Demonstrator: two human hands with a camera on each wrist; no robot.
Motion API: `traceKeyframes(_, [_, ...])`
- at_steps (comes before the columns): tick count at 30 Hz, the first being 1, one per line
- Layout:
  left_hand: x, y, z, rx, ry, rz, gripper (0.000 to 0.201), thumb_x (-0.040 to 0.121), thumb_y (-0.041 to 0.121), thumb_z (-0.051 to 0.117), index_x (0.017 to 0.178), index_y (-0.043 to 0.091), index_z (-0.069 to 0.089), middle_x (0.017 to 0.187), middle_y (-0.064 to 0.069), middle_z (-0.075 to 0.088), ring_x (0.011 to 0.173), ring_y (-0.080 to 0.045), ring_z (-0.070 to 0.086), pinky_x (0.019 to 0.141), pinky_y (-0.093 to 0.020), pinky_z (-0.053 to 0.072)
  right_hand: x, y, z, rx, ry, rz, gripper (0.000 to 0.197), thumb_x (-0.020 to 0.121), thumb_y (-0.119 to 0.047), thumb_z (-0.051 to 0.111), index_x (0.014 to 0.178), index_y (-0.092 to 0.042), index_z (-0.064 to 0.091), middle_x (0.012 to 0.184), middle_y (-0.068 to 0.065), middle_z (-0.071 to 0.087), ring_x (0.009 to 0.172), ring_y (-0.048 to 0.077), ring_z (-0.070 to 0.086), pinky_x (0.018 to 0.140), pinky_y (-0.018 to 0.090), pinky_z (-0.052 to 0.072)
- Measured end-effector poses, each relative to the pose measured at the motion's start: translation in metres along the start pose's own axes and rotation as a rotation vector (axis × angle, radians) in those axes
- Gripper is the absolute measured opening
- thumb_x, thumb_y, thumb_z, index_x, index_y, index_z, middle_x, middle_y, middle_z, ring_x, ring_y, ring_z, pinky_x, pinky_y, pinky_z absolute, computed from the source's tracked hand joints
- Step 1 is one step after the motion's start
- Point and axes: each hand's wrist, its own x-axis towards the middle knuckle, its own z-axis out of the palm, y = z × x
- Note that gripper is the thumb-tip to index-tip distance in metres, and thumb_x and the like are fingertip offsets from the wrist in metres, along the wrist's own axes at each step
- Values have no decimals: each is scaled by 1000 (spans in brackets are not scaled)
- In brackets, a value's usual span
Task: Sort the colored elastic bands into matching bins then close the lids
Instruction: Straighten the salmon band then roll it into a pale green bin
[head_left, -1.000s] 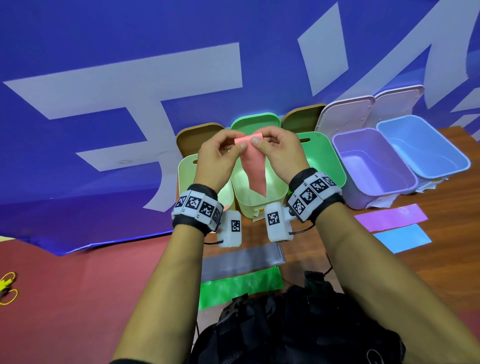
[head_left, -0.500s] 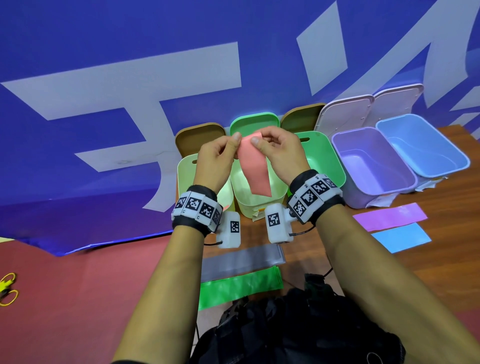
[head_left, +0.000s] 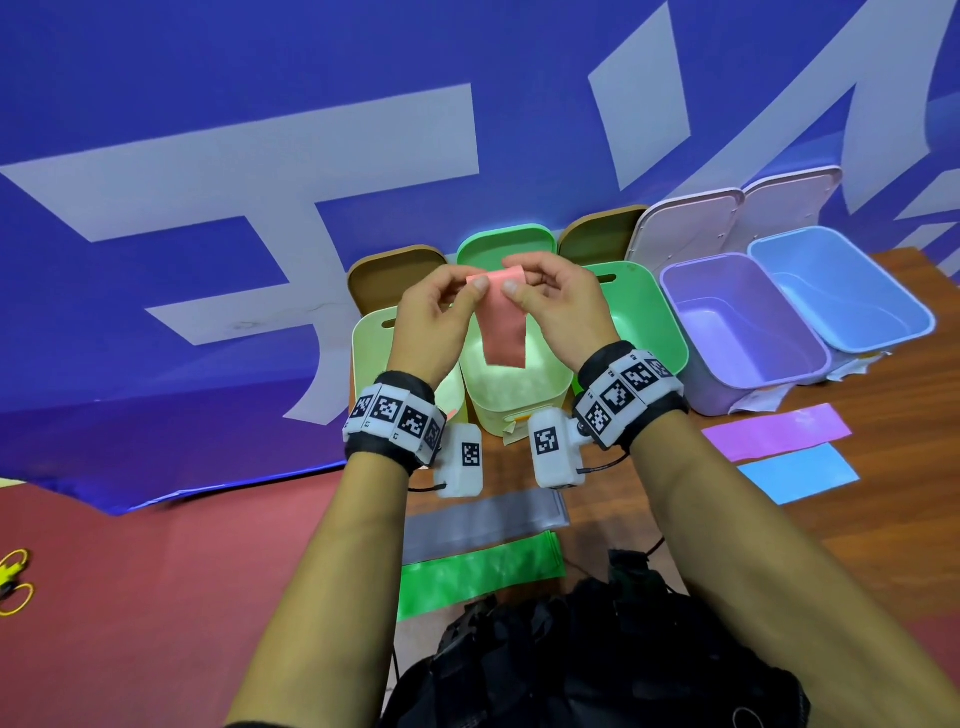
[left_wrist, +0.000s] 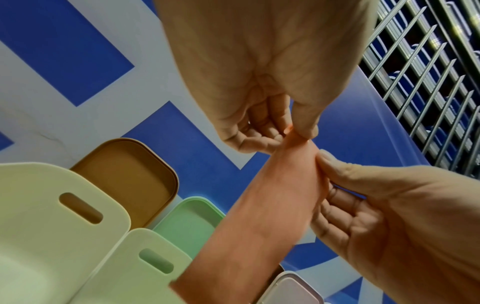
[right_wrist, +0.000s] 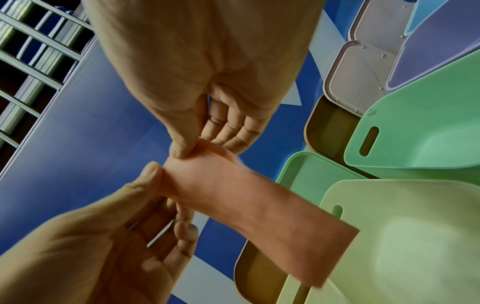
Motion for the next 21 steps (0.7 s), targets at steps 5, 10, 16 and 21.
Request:
traceKeyframes(5, [0, 0, -1, -21, -11, -20, 12, 97, 17, 60, 94, 11, 69, 84, 5, 65, 78, -1, 56, 73, -16, 45, 1, 2, 0, -26, 5, -18, 12, 89, -12, 68, 101, -12, 70, 92, 5, 68, 88, 16, 63, 86, 35, 55])
traceKeyframes(10, [1, -1, -1, -23, -36, 36, 23, 88, 3, 67, 109, 12, 66, 105, -5, 68, 95, -16, 62, 82, -17, 47, 1, 2, 1, -34, 13, -9, 4, 91, -13, 67, 95, -12, 69, 85, 2, 65, 80, 13, 60, 81, 35, 54])
traceKeyframes(16, [0, -2, -2, 1, -7, 21, 15, 93, 11, 64, 107, 8, 70, 101, -9, 71, 95, -19, 64, 83, -21, 50, -1, 1, 0, 16, 1, 6, 21, 90, -9, 69, 110, -14, 68, 94, 2, 68, 89, 14, 65, 86, 27, 56])
traceKeyframes(21, [-2, 0, -1, -34, -3, -37, 12, 97, 17, 61, 100, 13, 72, 90, 1, 71, 82, -1, 62, 73, -17, 48, -1, 0, 0, -8, 12, 1, 13, 89, -12, 70, 103, -13, 69, 93, 2, 69, 87, 12, 64, 86, 30, 56])
